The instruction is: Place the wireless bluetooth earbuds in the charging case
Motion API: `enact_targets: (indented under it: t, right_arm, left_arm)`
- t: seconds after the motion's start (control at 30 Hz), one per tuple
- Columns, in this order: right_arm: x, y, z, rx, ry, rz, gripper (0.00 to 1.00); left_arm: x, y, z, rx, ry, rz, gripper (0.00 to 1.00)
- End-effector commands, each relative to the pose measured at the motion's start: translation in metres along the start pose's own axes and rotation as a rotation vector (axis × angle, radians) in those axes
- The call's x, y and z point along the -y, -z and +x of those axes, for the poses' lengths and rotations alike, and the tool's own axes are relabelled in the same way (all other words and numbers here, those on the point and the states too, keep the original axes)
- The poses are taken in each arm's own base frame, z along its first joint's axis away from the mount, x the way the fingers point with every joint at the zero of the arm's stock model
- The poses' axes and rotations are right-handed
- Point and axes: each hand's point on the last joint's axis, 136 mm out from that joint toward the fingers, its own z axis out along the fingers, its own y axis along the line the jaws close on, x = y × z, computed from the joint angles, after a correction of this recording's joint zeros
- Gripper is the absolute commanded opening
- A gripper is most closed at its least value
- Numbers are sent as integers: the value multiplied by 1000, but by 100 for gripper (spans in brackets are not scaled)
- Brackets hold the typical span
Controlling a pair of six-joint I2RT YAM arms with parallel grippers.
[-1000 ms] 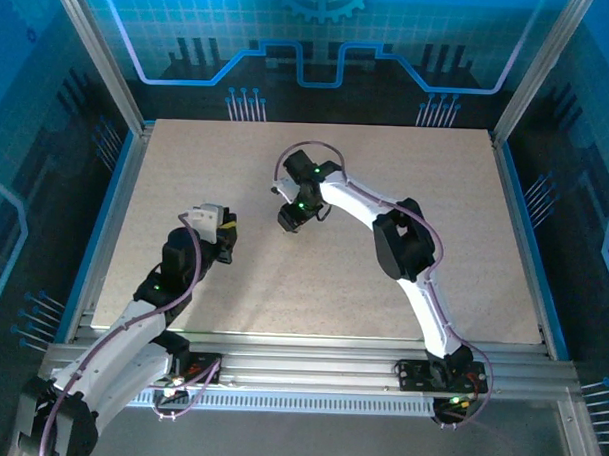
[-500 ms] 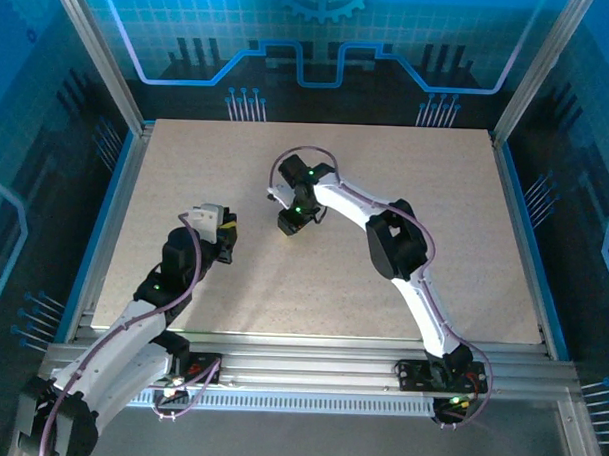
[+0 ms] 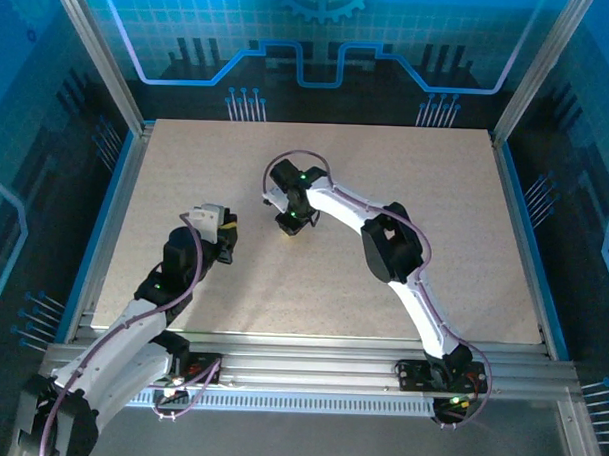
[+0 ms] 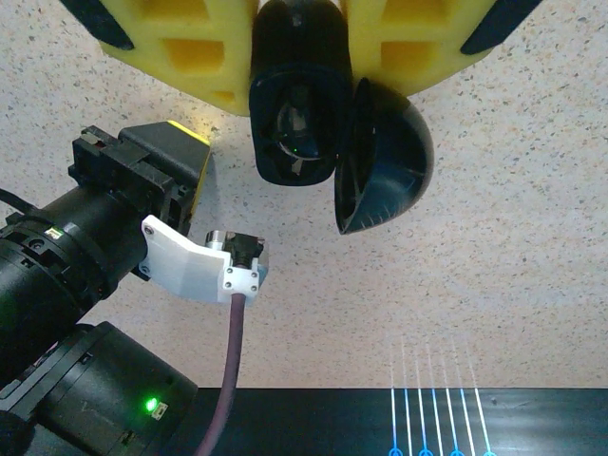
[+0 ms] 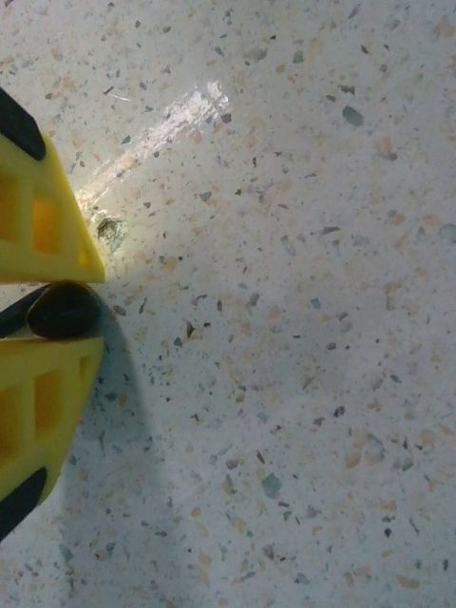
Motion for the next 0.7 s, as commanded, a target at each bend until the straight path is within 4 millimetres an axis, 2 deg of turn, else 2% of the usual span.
enact_targets:
  t: [0.0,0.2,0.23,0.3,0.53,0.67]
  right_arm:
    - [0,-10,11,-50,14,36,16]
    - [-4,20,-3,78,-25,19,15]
    - [-6,36,-9,122,-30,15,15]
    - [-8,48,-11,161,-45,3,15]
    - [-12,94,-8,310,-118,-40,14]
    - [-13,127,-3,423,-175,-64,13]
  left_arm:
    - [2,1,-16,28,25,9,4]
    - [7,-3,-14,26,17,39,3]
    - [8,-4,-14,23,18,45,3]
    - [11,-5,-13,22,17,58,3]
    - [21,-10,-15,35,14,104,3]
    - [36,-17,-17,39,9,160,3]
